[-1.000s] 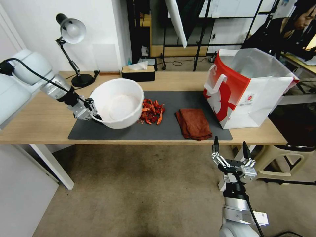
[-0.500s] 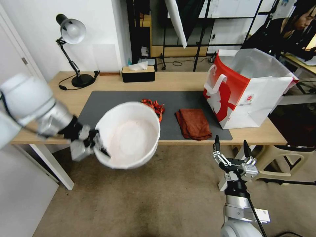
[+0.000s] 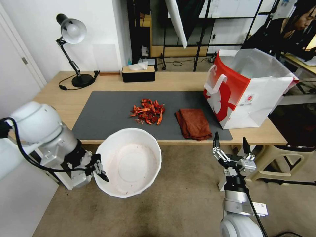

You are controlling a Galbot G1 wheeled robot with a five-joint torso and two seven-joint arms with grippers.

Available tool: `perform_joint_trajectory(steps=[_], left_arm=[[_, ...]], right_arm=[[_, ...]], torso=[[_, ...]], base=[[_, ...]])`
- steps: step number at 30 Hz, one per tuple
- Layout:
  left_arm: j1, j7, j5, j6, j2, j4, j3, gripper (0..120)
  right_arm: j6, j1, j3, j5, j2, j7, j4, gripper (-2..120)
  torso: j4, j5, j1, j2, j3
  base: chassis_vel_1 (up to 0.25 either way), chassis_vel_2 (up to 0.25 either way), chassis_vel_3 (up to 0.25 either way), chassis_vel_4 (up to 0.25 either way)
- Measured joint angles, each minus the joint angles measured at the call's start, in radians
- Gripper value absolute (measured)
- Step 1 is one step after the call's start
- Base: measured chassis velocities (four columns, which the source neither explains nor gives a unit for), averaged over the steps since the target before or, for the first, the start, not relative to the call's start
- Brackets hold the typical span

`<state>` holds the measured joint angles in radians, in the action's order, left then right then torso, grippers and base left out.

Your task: Sweep shrimp from table into container with towel, then put container into takeout bag.

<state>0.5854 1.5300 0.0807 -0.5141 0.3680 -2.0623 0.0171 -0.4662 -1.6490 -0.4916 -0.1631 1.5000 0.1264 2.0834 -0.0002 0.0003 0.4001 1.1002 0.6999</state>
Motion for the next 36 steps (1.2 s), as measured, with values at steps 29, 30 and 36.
perform_joint_trajectory(steps=[29,30,36], left_arm=[[0.183,0.000,-0.347,-0.147,0.273,0.173,0.041,0],[0.175,0.000,-0.358,-0.154,0.291,0.189,0.052,0],[0.144,0.000,-0.377,-0.168,0.341,0.239,0.075,0]], right_arm=[[0.011,0.013,-0.006,0.016,0.023,0.000,-0.010,100],[0.011,0.013,-0.007,0.017,0.023,0.001,-0.010,100],[0.012,0.012,-0.013,0.015,0.019,0.001,-0.010,100]], torso=[[0.0002,-0.0003,0.000,0.000,0.000],[0.0003,-0.0002,0.000,0.000,0.000],[0.0002,-0.0003,0.000,0.000,0.000]], base=[[0.000,0.000,0.000,0.000],[0.000,0.000,0.000,0.000],[0.000,0.000,0.000,0.000]])
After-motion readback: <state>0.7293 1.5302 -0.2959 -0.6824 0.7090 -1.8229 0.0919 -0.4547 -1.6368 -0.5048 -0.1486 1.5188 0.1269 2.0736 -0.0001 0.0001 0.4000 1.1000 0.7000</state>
